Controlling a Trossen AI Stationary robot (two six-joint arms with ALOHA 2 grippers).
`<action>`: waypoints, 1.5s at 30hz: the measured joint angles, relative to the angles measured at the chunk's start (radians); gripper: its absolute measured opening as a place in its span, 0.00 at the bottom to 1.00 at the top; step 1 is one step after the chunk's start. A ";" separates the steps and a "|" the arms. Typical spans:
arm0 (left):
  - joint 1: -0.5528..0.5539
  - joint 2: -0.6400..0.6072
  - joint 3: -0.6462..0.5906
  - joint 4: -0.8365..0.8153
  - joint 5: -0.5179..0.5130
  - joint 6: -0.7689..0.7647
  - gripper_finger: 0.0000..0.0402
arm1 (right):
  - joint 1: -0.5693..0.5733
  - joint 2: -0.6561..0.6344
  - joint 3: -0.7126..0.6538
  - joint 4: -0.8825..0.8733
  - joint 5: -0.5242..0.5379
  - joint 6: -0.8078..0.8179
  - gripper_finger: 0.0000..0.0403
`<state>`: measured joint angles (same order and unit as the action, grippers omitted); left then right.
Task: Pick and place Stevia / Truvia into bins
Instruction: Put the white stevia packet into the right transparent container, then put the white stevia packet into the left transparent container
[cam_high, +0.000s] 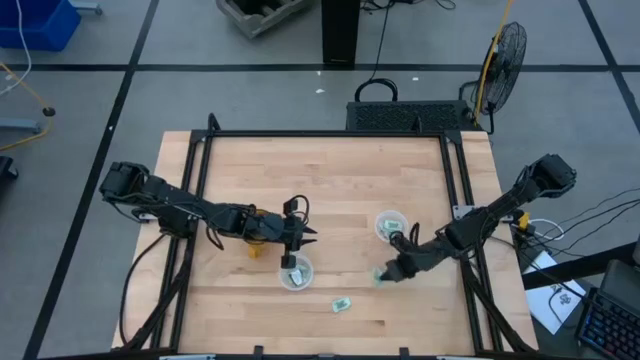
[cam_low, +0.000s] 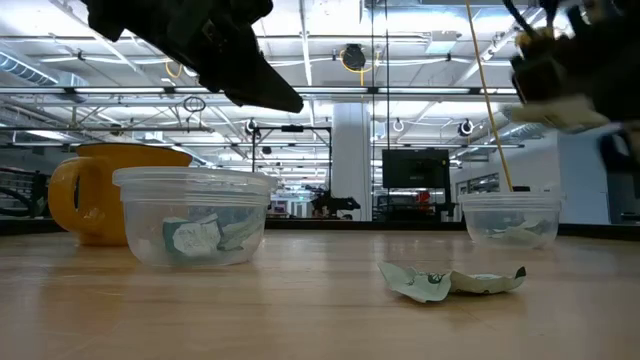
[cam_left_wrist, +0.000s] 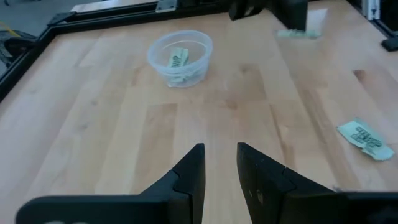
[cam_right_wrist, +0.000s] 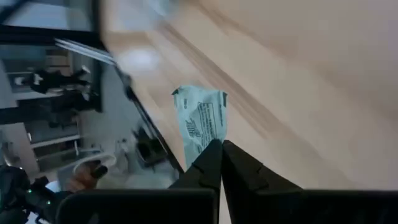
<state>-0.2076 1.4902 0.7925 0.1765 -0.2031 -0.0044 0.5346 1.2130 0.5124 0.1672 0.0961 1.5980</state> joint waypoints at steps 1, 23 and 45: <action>0.004 0.000 0.000 0.000 0.000 -0.001 0.25 | -0.012 -0.010 0.017 -0.014 0.025 -0.048 0.00; 0.045 0.000 0.000 0.008 0.001 -0.002 0.25 | -0.255 -0.036 0.338 -1.030 0.250 -0.488 0.00; 0.045 0.000 0.000 0.017 0.023 -0.060 0.25 | -0.341 -0.032 0.181 -0.844 0.216 -0.642 0.15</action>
<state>-0.1631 1.4904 0.7925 0.1939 -0.1805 -0.0643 0.1939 1.1806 0.6933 -0.6766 0.3120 0.9555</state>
